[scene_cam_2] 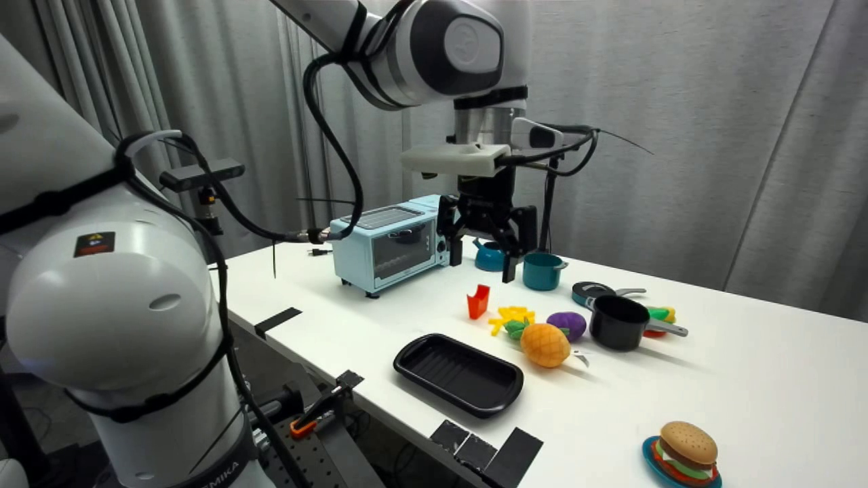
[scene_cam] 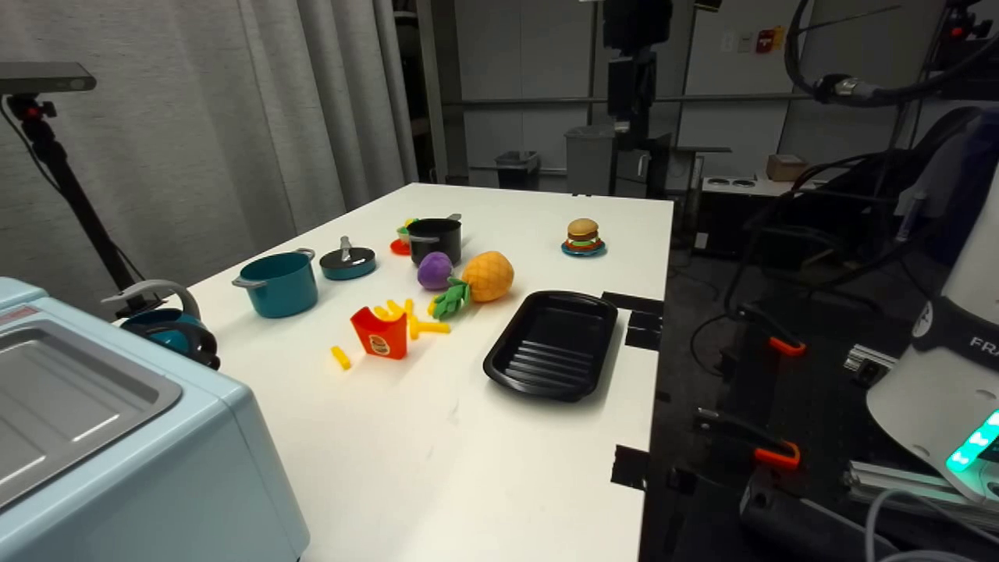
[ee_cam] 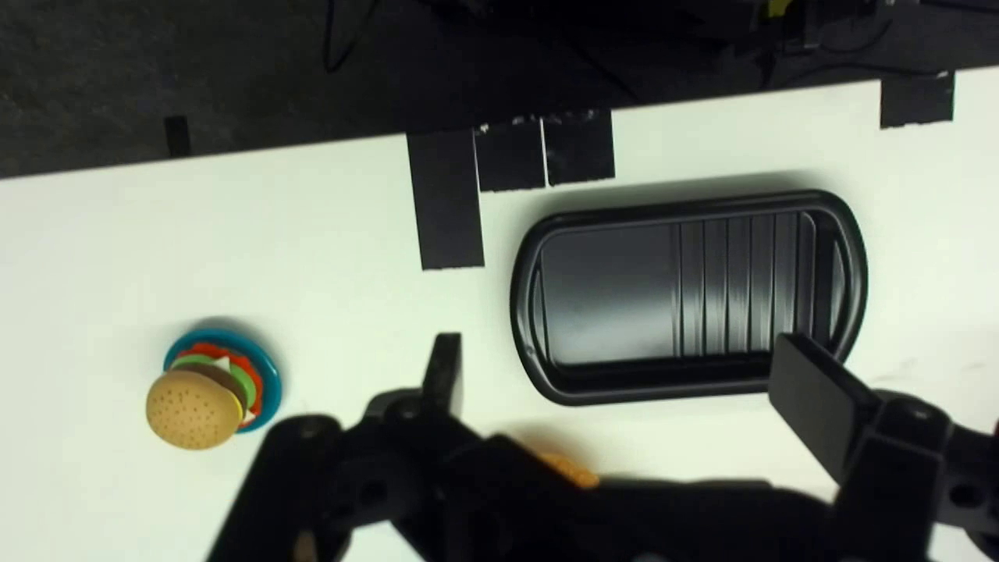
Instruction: Put the furthest yellow object to the left in the red thing
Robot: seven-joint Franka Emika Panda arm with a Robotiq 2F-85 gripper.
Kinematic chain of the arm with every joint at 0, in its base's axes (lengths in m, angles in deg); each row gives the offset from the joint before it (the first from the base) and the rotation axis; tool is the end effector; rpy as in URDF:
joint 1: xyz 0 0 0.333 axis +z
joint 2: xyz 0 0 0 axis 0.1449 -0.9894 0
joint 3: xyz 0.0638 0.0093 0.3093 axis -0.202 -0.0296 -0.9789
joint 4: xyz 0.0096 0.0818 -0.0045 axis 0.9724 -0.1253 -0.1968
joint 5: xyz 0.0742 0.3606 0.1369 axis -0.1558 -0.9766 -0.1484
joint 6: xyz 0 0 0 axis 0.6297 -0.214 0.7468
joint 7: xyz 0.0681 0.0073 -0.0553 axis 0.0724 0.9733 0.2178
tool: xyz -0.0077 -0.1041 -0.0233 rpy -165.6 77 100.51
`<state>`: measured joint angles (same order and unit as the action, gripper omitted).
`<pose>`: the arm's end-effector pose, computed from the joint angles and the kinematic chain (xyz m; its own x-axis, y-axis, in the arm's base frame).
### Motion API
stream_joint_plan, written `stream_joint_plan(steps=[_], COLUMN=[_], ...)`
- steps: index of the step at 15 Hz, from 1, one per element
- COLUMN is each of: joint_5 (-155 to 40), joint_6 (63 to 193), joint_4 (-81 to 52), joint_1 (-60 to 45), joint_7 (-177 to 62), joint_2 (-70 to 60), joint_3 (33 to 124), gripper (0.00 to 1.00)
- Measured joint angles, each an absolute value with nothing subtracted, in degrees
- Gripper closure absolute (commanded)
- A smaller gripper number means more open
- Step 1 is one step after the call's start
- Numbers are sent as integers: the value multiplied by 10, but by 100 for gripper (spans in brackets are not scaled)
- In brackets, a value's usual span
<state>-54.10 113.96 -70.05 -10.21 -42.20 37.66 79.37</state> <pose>0.3861 -0.0498 0.4070 0.9886 0.1420 -0.0494 0.1444 -0.9882 0.0502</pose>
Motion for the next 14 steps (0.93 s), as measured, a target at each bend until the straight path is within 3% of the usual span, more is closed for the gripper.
stream_joint_plan(steps=[14], joint_5=[-622], joint_6=[1274], joint_4=[-562], joint_1=[-62], joint_7=[-423], joint_2=[186], joint_3=[766], gripper=[0])
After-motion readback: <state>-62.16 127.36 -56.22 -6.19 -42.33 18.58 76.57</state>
